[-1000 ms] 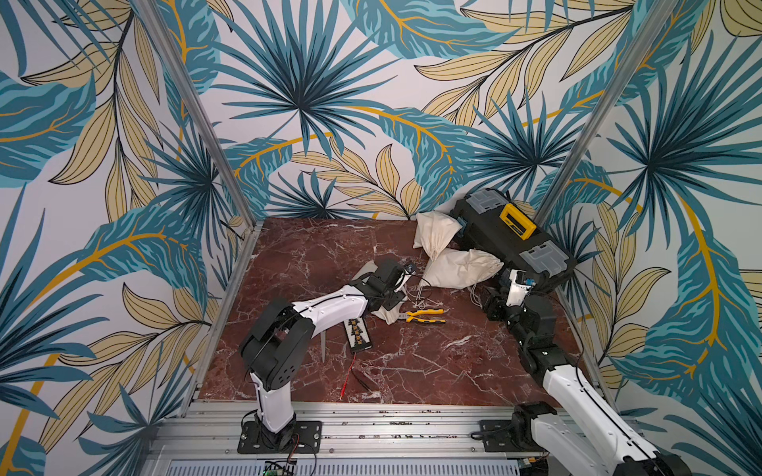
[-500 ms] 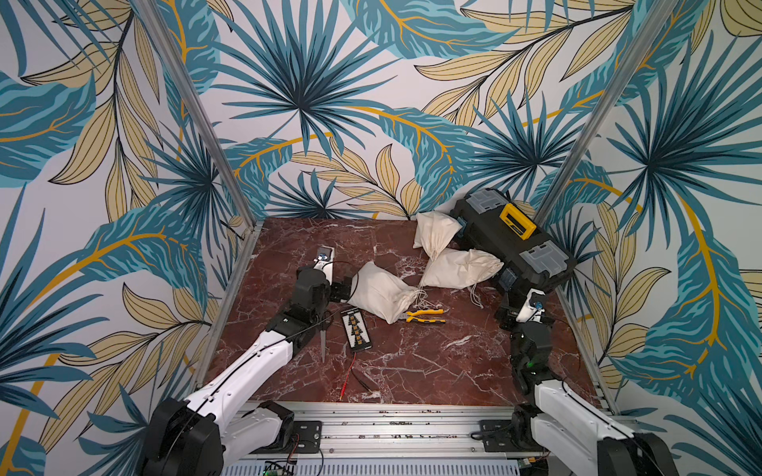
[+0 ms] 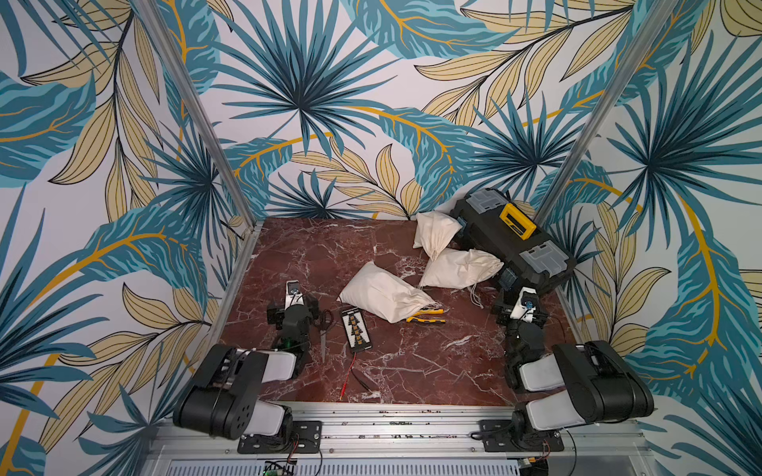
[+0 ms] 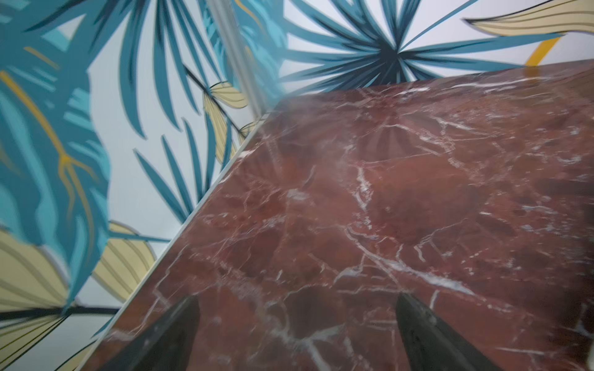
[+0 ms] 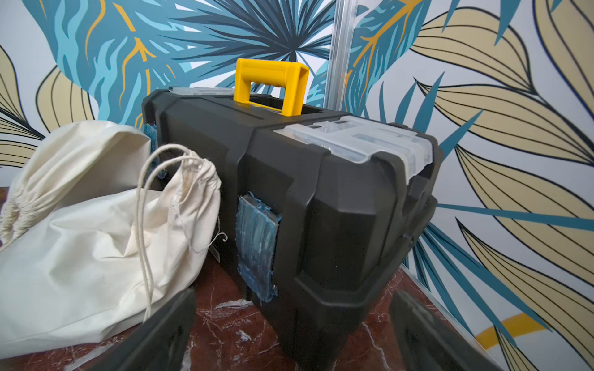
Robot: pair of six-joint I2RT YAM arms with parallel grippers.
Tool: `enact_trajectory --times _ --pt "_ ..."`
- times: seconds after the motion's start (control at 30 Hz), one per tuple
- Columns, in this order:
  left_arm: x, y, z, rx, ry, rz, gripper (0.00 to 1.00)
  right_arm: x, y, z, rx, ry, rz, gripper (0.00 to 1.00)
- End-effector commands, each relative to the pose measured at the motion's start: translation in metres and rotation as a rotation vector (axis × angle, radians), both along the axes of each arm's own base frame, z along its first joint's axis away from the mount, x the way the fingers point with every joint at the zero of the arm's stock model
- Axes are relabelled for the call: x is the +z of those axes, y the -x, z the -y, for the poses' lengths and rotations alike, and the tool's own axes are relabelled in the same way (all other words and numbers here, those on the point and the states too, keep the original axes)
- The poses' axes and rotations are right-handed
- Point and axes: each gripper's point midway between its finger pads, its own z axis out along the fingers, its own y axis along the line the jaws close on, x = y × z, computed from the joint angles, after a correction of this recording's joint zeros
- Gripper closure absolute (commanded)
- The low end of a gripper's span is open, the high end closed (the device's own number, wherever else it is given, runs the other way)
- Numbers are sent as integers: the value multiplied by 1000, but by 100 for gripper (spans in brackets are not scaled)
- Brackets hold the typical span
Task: Close the soil bag
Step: Reset both arms
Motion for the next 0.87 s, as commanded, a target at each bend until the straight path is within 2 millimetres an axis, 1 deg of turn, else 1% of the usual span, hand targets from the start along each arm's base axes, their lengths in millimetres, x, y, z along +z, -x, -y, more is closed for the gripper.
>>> enact_trajectory --times 0.0,0.03,0.07,0.1,0.13,0.17,0.23,0.47,0.57,0.73,0.83 --pt "31 -22 29 -187 -10 163 0 17 -10 3 58 -46 86 1" --pt "32 -23 32 -206 -16 174 0 16 -18 4 49 -47 75 1" --pt "32 -24 32 -209 -12 164 0 -1 -26 1 65 -54 -19 1" --pt "28 -28 30 -202 1 133 0 -6 -36 -2 102 -60 -58 1" --pt "29 -36 24 -185 22 116 0 -1 -37 1 114 -73 -33 1" --pt "28 -43 16 -167 62 93 0 -3 -38 3 120 -84 -45 1" --pt "21 -44 9 -182 111 51 0 -2 -38 4 123 -86 -39 1" --pt "22 -43 10 -187 107 74 0 -1 -38 0 144 -75 -41 1" --pt "22 -43 9 -185 106 72 0 -4 -41 -10 202 -56 -60 1" --pt "21 -43 10 -185 104 70 0 -5 -43 -11 208 -57 -68 1" --pt "22 -43 13 -198 99 70 0 -4 -41 -11 208 -55 -62 1"
